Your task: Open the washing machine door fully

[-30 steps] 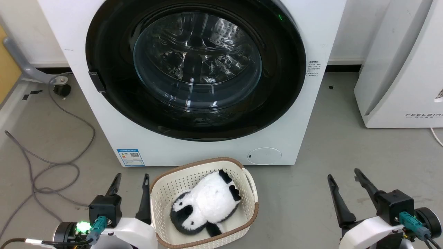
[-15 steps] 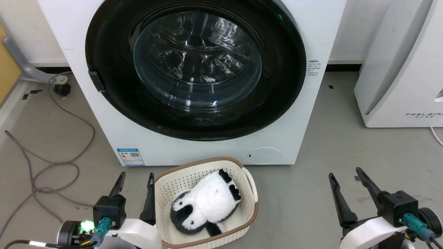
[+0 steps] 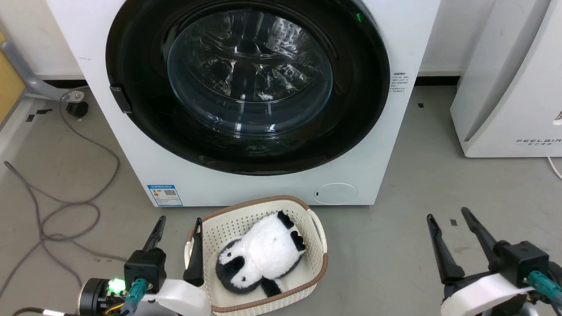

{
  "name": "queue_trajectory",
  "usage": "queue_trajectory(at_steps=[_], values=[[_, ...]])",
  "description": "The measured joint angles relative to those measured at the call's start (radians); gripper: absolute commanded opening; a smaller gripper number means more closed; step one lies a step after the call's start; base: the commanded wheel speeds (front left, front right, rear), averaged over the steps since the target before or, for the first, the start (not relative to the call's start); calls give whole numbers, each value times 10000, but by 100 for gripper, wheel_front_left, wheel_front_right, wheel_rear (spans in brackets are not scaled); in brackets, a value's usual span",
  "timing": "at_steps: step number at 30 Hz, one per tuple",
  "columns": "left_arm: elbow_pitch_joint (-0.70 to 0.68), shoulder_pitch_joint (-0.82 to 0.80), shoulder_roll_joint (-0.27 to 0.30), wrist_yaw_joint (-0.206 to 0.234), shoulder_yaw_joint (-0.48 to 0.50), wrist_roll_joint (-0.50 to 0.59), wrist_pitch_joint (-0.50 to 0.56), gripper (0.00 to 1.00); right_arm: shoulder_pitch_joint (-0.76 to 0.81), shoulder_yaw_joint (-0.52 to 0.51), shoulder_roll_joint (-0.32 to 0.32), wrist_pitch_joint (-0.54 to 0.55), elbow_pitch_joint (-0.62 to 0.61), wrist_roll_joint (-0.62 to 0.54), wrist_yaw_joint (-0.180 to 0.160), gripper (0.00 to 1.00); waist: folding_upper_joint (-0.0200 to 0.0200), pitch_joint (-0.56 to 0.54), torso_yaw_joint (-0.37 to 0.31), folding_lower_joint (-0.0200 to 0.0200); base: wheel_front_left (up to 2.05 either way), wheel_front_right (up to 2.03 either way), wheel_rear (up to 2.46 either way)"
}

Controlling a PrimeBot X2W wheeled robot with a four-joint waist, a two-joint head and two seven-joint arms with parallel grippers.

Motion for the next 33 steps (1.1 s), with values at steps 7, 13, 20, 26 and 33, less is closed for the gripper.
queue_trajectory(at_steps=[7,13,20,26,33], values=[[-6,-2,0,10,-105,0,-138,100,-94,-94,-276,4,-169,464,0,100,0,116,37,0,0,0,0],[-15,-7,0,86,-272,0,-244,100,-510,-138,-548,21,-244,951,0,100,0,248,76,0,0,0,0],[-40,-137,0,90,-431,0,-414,100,-1007,-196,-968,92,-251,1544,0,100,0,465,160,0,0,0,0],[-75,-213,0,102,-639,0,-522,100,-1596,-268,-1350,113,-247,2155,0,100,0,690,267,0,0,0,0],[-92,-423,0,209,-826,-2,-677,100,-2365,-493,-1538,245,-127,3285,0,100,0,971,416,-1,0,0,0]])
